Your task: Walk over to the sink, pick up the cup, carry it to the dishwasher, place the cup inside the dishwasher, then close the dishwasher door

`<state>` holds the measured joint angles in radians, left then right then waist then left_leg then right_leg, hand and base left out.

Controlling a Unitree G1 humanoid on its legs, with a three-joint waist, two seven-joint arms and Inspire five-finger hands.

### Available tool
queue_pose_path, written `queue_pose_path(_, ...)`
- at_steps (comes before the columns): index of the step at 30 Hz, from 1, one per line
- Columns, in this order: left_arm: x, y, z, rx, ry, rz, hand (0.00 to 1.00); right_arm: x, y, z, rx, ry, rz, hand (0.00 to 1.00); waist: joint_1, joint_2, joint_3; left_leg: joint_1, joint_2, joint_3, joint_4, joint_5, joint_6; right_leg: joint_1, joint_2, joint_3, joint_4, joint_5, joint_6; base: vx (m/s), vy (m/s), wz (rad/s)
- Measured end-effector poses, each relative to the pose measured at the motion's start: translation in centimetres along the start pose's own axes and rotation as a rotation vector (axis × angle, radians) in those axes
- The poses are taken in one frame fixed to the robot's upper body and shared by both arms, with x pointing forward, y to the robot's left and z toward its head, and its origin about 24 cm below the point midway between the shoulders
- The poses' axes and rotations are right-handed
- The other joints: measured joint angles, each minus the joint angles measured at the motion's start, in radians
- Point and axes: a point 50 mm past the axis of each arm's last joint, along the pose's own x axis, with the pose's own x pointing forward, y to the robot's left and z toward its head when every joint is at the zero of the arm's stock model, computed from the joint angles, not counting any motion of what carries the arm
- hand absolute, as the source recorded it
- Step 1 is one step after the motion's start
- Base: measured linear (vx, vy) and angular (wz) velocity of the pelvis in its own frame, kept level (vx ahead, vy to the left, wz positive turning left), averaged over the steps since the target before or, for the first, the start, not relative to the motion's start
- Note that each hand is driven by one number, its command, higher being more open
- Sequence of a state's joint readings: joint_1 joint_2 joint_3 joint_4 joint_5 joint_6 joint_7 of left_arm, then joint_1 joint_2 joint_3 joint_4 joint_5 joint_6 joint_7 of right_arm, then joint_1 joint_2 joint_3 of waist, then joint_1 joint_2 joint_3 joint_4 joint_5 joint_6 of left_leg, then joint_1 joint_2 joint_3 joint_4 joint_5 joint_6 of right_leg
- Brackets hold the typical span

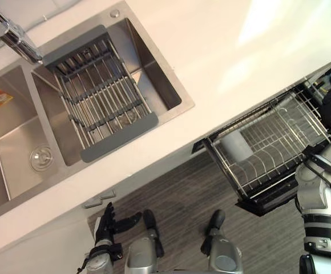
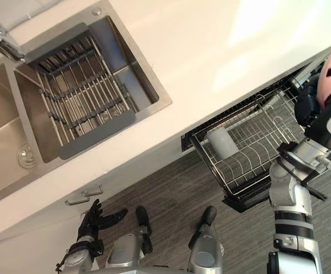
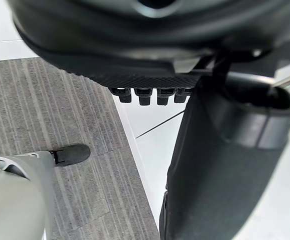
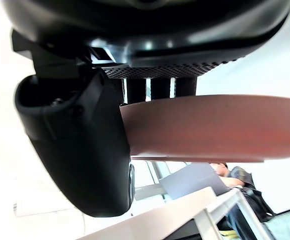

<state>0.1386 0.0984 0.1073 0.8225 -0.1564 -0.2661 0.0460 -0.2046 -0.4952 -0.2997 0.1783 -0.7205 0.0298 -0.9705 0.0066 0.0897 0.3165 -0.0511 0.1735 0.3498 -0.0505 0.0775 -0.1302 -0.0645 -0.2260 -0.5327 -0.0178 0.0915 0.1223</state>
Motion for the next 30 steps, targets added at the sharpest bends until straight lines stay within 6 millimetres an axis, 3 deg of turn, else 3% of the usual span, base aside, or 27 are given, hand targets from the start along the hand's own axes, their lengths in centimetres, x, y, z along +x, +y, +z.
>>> queue_pose_path(5,-1.6,1.0,-2.8,0.043,0.092,0.017,1.00,-3.8,0.0,-2.1,-0.016,0.092,0.137,0.00,-0.025,-0.001,-0.067,0.043,-0.008,-0.001,-0.013,-0.002,-0.001,0.035,-0.006,0.002,0.000,-0.001,0.009,-0.01,0.000,0.00)
queue_pose_path(9,-2.0,1.1,-3.7,0.044,0.133,0.015,1.00,-5.6,0.5,-3.6,-0.034,0.152,0.240,0.00,-0.026,0.003,-0.085,0.041,-0.011,-0.004,-0.013,-0.002,-0.001,0.026,-0.009,0.007,0.001,0.001,0.014,-0.10,0.003,-0.04)
queue_pose_path(16,-2.8,0.8,-5.3,0.046,0.208,-0.016,1.00,-8.2,2.0,-5.1,-0.083,0.212,0.434,0.00,-0.026,0.035,-0.100,-0.028,-0.038,-0.015,-0.014,0.015,0.022,-0.044,-0.035,0.011,0.002,0.031,0.013,-0.05,0.022,0.02)
queue_pose_path(19,-2.7,0.6,-5.3,0.040,0.212,-0.024,1.00,-8.1,3.3,-4.2,-0.066,0.190,0.469,0.00,-0.025,0.043,-0.089,-0.058,-0.053,-0.040,-0.014,0.023,0.032,-0.068,-0.047,0.006,0.001,0.045,0.015,0.01,0.033,0.12)
queue_pose_path(26,-2.3,0.2,-4.8,-0.006,0.200,-0.025,1.00,-4.2,5.9,-0.9,0.026,0.110,0.466,0.00,-0.017,0.070,-0.023,-0.100,-0.075,-0.061,-0.022,0.041,0.049,-0.096,-0.067,-0.015,0.001,0.061,0.017,0.00,0.030,0.12)
queue_pose_path(30,-1.9,-0.2,-4.3,-0.017,0.189,-0.044,1.00,-3.5,6.8,-0.2,0.040,0.104,0.504,0.00,-0.002,0.077,-0.007,-0.109,-0.084,-0.076,-0.034,0.051,0.053,-0.099,-0.073,-0.024,0.000,0.063,0.020,0.04,0.021,0.12)
